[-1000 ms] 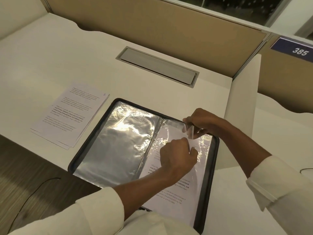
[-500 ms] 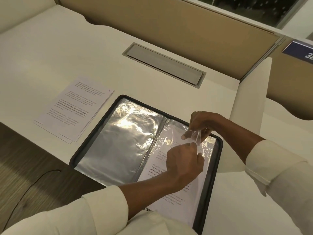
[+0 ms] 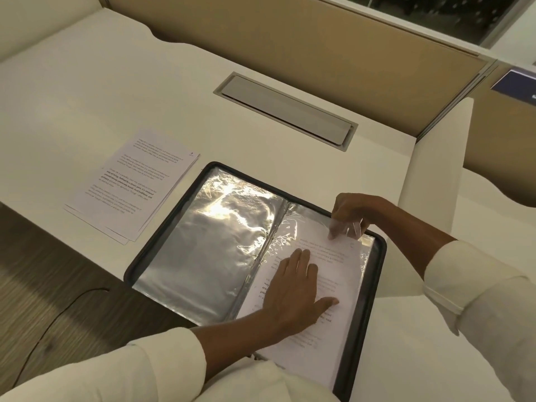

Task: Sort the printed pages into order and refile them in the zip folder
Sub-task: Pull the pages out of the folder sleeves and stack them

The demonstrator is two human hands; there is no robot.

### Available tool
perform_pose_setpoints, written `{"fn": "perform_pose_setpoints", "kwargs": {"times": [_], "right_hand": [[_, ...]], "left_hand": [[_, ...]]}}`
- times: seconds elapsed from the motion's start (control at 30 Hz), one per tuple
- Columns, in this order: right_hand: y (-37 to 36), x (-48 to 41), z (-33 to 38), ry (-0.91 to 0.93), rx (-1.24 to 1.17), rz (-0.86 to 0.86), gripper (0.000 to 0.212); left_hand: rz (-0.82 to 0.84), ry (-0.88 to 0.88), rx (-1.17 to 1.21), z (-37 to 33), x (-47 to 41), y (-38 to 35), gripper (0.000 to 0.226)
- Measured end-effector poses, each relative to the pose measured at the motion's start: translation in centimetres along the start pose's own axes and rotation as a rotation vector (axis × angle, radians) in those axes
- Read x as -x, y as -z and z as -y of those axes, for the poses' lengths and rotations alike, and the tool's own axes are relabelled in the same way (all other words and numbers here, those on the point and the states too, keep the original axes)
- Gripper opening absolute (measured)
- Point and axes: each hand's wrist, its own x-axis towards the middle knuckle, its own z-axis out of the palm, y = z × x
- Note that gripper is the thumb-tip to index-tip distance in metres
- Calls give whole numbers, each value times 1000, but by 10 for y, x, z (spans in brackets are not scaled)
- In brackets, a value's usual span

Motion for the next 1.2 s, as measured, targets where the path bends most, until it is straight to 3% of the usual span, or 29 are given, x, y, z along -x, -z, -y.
{"fn": "perform_pose_setpoints", "kwargs": {"times": [0.17,0.33,0.5,0.77,0.93,1.2], "right_hand": [[14,-18,-17,64,30,-76,25],[30,-33,-34,124,105,-252,24],[36,-40,-38,135,241,-457,27],[58,-32,-44,158,266,-827,23],[81,-10,-46,190,245,-1046,8],[107,36,-38,463,312,-1404,8]], "left_hand": [[46,-131,-66,15,22,-25,107],[50,-260,-192,22,41,-42,108],[43,-277,-228,23,42,-41,106],[60,-267,-276,25,42,-44,105],[68,-256,-290,25,42,-44,105],[77,-237,-319,23,40,-47,104]]}}
